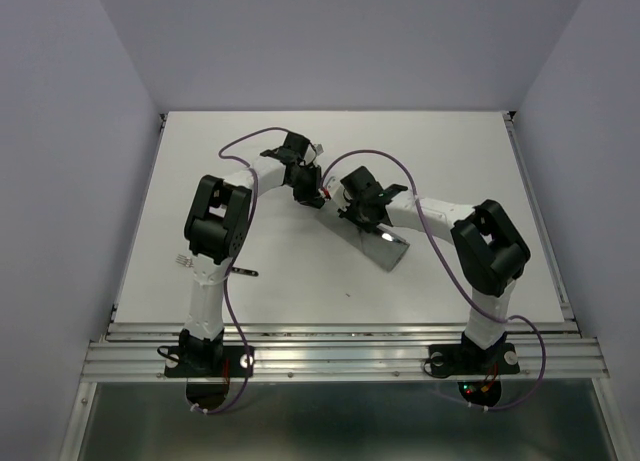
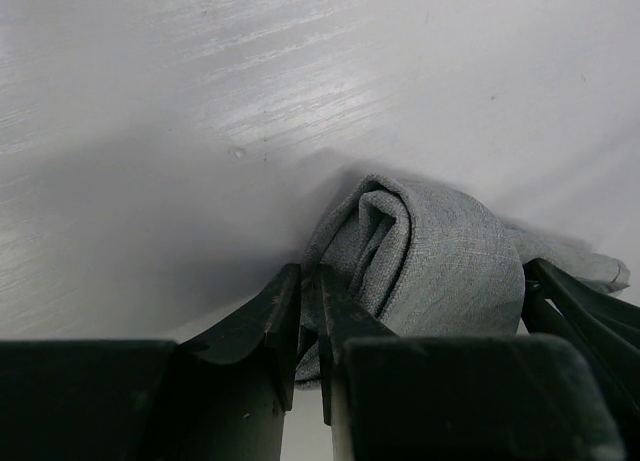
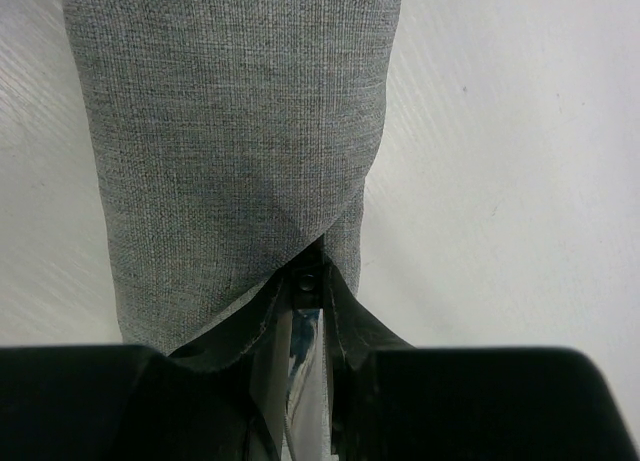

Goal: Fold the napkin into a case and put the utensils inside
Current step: Stuff the knife into the folded napkin.

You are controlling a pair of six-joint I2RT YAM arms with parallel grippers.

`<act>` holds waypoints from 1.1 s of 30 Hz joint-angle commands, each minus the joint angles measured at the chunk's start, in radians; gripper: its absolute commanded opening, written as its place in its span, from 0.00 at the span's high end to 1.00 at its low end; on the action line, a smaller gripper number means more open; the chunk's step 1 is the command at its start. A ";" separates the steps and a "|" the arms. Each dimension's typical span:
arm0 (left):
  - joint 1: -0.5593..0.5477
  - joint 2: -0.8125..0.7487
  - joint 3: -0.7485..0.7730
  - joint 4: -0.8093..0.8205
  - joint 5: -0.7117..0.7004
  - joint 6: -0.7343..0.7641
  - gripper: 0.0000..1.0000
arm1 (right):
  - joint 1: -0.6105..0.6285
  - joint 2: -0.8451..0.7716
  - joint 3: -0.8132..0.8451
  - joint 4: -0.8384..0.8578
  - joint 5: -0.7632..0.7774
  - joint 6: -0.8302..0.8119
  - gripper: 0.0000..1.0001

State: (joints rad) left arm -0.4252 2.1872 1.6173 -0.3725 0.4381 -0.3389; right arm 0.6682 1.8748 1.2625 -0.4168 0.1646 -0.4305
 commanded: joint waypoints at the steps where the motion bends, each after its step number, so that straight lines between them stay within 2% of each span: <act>1: -0.006 0.014 0.044 -0.028 0.025 0.018 0.76 | -0.004 0.017 0.051 0.067 -0.019 -0.024 0.99; 17: -0.006 0.036 0.064 -0.039 0.044 0.024 0.76 | -0.004 0.057 0.083 0.069 -0.014 -0.014 0.98; 19: -0.006 0.036 0.064 -0.037 0.044 0.026 0.76 | -0.004 0.057 0.084 0.067 -0.005 -0.011 0.91; 20: -0.006 0.036 0.064 -0.037 0.045 0.026 0.76 | -0.004 0.057 0.084 0.067 0.007 -0.008 0.82; 23: -0.006 0.036 0.065 -0.039 0.045 0.024 0.76 | -0.004 0.053 0.080 0.067 0.012 -0.007 0.73; 24: -0.006 0.034 0.067 -0.039 0.048 0.024 0.76 | -0.004 0.053 0.077 0.067 0.012 -0.004 0.63; 25: -0.004 0.032 0.069 -0.037 0.048 0.024 0.76 | -0.004 0.052 0.075 0.067 0.012 -0.002 0.59; 33: -0.006 0.019 0.053 -0.036 0.044 0.026 0.76 | -0.004 0.017 0.051 0.065 0.047 0.013 0.57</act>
State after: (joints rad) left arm -0.4240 2.2112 1.6539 -0.3866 0.4618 -0.3302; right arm 0.6678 1.9251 1.3010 -0.3943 0.1883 -0.4305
